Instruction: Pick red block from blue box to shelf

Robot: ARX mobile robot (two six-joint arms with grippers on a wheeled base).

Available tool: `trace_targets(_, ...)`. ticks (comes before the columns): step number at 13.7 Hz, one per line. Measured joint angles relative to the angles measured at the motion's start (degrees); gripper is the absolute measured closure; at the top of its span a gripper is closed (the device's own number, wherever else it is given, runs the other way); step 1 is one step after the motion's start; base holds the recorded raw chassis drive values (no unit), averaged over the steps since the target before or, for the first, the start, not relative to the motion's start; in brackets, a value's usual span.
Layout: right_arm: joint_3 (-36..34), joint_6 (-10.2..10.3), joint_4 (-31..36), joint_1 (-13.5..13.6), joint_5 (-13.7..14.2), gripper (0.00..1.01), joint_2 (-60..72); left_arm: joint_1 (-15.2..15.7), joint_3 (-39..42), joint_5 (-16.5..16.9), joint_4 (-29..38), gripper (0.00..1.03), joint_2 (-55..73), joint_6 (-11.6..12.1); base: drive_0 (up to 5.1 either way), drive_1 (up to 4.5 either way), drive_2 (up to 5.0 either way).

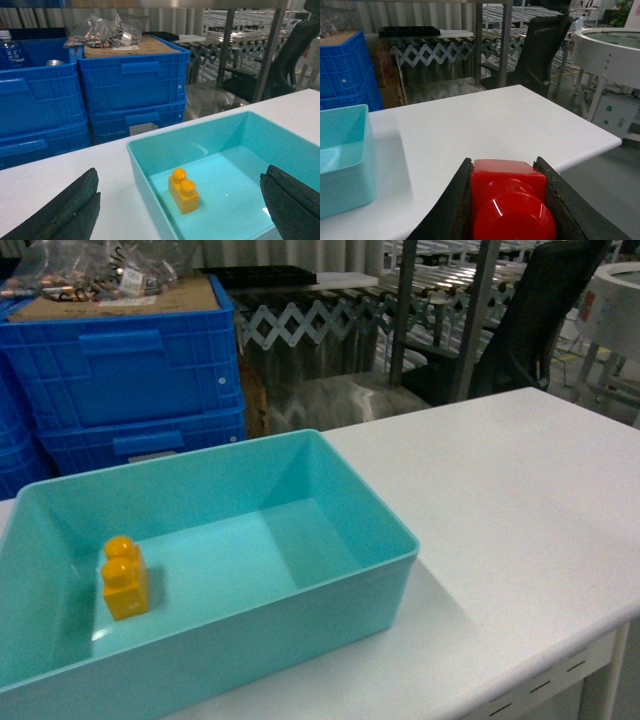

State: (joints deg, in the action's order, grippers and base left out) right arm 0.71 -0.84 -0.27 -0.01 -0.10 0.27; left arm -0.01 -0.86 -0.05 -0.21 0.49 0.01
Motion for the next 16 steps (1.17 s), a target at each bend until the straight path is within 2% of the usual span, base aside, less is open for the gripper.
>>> trace_targets(16,0.00,0.00,0.00,0.00,0.02,0.73,0.00,-0.02,0.00,0.00,0.00,0.05,0.00,0.00,-1.5,-1.53,-1.5)
